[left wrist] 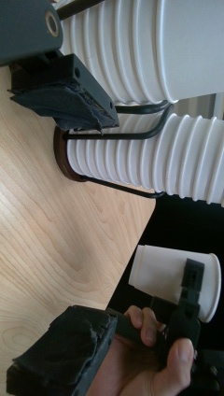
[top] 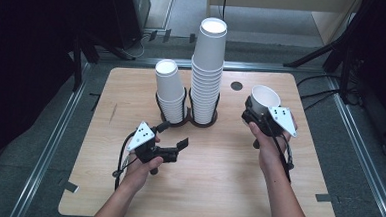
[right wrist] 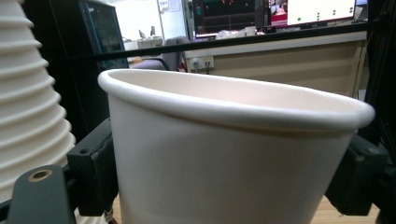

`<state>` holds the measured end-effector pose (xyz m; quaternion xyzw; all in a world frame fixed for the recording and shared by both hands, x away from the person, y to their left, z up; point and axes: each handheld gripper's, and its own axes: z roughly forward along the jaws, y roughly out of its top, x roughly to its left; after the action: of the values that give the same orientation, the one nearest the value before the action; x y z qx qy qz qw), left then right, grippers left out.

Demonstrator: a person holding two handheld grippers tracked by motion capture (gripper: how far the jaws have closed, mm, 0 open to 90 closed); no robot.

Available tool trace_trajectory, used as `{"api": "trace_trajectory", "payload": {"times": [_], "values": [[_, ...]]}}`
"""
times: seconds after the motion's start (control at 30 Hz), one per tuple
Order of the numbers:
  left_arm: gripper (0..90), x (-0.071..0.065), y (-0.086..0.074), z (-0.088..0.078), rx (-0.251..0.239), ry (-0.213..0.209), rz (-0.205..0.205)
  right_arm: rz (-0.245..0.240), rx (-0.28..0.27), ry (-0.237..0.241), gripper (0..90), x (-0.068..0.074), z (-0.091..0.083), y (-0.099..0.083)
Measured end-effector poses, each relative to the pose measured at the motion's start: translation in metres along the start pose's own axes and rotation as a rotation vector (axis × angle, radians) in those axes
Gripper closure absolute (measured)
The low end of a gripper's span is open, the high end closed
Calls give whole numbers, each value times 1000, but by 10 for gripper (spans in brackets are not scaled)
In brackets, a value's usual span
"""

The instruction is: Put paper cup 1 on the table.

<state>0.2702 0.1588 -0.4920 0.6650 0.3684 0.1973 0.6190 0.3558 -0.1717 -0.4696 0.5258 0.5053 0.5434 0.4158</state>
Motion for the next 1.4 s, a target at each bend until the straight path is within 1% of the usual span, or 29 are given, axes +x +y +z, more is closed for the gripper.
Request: {"api": "trace_trajectory", "payload": {"times": [0.03, 0.07, 0.1, 0.23, 0.27, 0.3, 0.37, 0.4, 0.53, 0.57, 0.6, 0.63, 0.67, 0.7, 0.77, 0.8, 0.83, 0.87, 0.97, 1.1, 1.13, 1.27, 1.4], "values": [[73, 0, 0, 0, 0, 1, -3, -11, 4, -4, 143, -2, 3, -2], [73, 0, 0, 0, 0, 1, -3, -11, 4, -4, 143, -2, 3, -2], [73, 1, 0, 0, -1, 2, -4, -19, 12, -11, 143, -3, 7, -4], [73, 1, 0, 0, -2, 3, -4, -11, 28, -15, 143, -8, 14, -8], [73, 1, 0, 0, -3, 4, -5, -13, 28, -15, 143, -10, 16, -10], [73, 1, 0, -1, -3, 3, -6, 1, 33, -7, 142, -15, 22, -14], [73, 1, 0, -1, -3, 3, -5, 3, 38, -9, 142, -17, 24, -15], [73, 1, 0, -1, -2, 3, -7, 11, 61, -15, 142, -21, 31, -20], [73, 2, 0, 0, -1, 3, -7, 6, 86, -28, 142, -28, 41, -26], [73, 2, 0, 0, -1, 3, -7, 6, 86, -28, 142, -28, 41, -26], [73, 2, 0, 0, 0, 3, -7, -8, 92, -32, 142, -30, 45, -28], [73, 2, 0, 0, 0, 3, -7, -8, 92, -32, 142, -30, 45, -28], [73, 1, 0, 0, 1, 3, -4, -29, 90, -36, 142, -31, 49, -30], [73, 1, 0, 0, 1, 3, -4, -29, 90, -36, 142, -31, 49, -30], [73, 1, -1, 0, 4, 3, -2, -52, 93, -48, 142, -32, 55, -32], [73, 1, -1, 0, 4, 3, -2, -52, 93, -48, 142, -32, 55, -32], [73, 0, -1, 1, 4, 1, -3, -67, 105, -60, 142, -34, 61, -32], [73, 0, -1, 1, 6, 1, -2, -71, 111, -63, 142, -35, 63, -33], [73, 0, -1, 1, 5, 0, -2, -104, 132, -78, 142, -36, 69, -36], [76, 0, -1, 1, 5, 0, -4, -116, 143, -90, 142, -38, 73, -41], [75, 0, -1, 1, 5, -1, -3, -125, 155, -95, 142, -38, 74, -44], [75, 0, -2, 1, 6, -2, 0, -126, 167, -96, 141, -36, 75, -49], [76, 0, -1, 1, 7, -4, 0, -139, 179, -96, 140, -35, 76, -52]]}}
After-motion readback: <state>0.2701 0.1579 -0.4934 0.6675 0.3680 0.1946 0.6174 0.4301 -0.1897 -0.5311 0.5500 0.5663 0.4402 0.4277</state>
